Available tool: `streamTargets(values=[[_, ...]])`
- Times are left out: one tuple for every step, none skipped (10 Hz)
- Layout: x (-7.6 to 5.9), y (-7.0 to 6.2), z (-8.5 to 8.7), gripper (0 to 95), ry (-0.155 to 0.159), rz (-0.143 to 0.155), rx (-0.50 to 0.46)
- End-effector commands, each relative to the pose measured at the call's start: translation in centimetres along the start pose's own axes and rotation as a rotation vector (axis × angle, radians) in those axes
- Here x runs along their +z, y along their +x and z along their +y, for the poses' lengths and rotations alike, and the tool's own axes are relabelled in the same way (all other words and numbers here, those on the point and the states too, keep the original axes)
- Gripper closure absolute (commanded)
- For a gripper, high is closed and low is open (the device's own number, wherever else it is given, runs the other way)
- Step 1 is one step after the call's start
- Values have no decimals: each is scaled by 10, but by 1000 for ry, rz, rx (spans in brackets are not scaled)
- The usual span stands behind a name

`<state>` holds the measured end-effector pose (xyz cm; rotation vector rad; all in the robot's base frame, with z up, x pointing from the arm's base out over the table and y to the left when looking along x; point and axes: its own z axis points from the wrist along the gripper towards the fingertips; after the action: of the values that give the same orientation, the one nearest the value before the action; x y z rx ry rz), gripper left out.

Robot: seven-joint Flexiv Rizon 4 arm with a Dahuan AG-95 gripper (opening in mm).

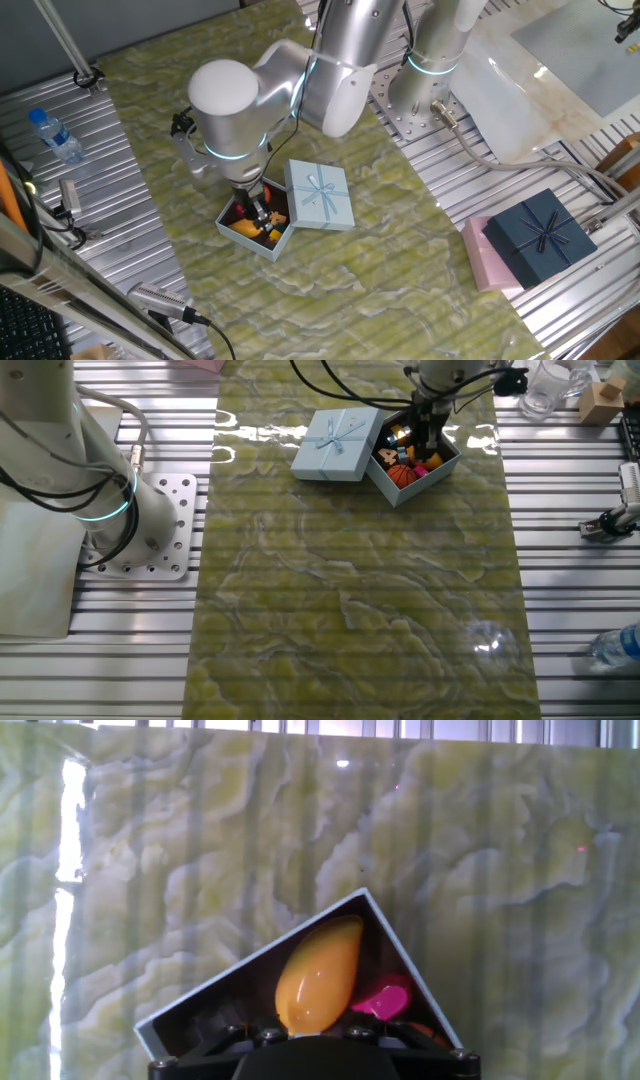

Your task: Take everything out of the gift box

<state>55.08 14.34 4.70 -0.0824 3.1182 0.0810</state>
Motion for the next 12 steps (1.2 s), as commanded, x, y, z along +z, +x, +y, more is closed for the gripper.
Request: streamTargets(values=[[1,-1,1,570,3,-4,0],[2,-1,2,570,2,-6,0],[3,-1,3,570,2,-6,-2],[3,-1,3,570,5,-8,-2],[3,-1,3,570,5,-8,-3],[4,-1,3,570,8,-9,-2],[5,-2,1,570,7,-12,2],[7,-3,0,570,7,-15,2],[10,-6,-1,570,7,-22,3],[13,-8,-2,570,6,-27,7],[13,-9,-2,570,4,-27,9],[11,-8,0,570,-7,-27,9]])
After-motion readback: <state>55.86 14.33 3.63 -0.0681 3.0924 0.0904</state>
